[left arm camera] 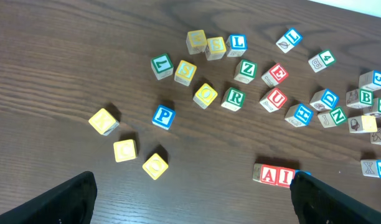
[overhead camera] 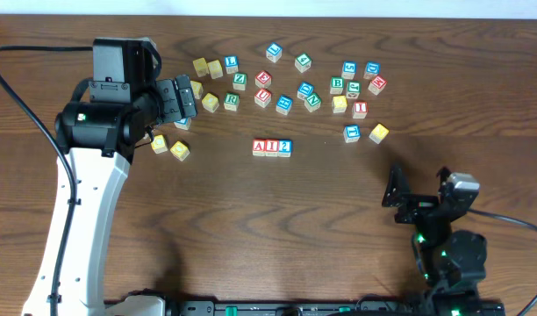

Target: Spell out AI2

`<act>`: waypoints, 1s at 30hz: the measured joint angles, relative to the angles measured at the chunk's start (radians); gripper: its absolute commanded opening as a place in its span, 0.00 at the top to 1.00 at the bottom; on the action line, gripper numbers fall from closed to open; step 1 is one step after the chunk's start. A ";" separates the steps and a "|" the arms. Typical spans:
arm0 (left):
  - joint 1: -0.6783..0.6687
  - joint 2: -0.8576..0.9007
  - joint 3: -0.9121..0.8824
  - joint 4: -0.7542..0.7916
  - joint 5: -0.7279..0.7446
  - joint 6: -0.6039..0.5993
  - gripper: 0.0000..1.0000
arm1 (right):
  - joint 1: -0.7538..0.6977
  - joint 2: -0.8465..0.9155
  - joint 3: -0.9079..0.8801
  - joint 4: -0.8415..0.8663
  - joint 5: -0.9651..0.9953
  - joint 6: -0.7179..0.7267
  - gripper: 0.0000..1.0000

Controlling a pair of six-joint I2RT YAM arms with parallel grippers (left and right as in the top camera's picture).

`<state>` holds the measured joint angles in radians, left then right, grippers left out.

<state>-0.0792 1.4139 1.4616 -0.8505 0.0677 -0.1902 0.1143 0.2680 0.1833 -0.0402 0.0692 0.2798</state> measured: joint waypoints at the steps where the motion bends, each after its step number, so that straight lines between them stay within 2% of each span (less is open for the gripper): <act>1: 0.000 0.000 0.000 0.000 0.000 0.000 0.02 | 0.000 -0.019 -0.027 0.013 0.000 0.000 0.01; 11: 0.000 0.000 0.000 0.000 0.000 0.000 0.02 | 0.000 -0.090 -0.158 0.084 0.000 0.000 0.01; 18: 0.000 0.000 0.000 0.000 0.000 0.000 0.02 | 0.000 -0.109 -0.174 0.059 0.002 0.000 0.01; 22: 0.000 0.000 0.000 0.000 0.000 0.000 0.02 | 0.000 -0.179 -0.176 -0.024 0.003 -0.004 0.01; 30: 0.000 0.000 0.000 0.000 0.000 0.000 0.03 | 0.000 -0.253 -0.176 -0.024 0.003 -0.063 0.01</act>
<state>-0.0792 1.4139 1.4616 -0.8501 0.0677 -0.1902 0.1143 0.0147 0.0071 -0.0643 0.0719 0.2173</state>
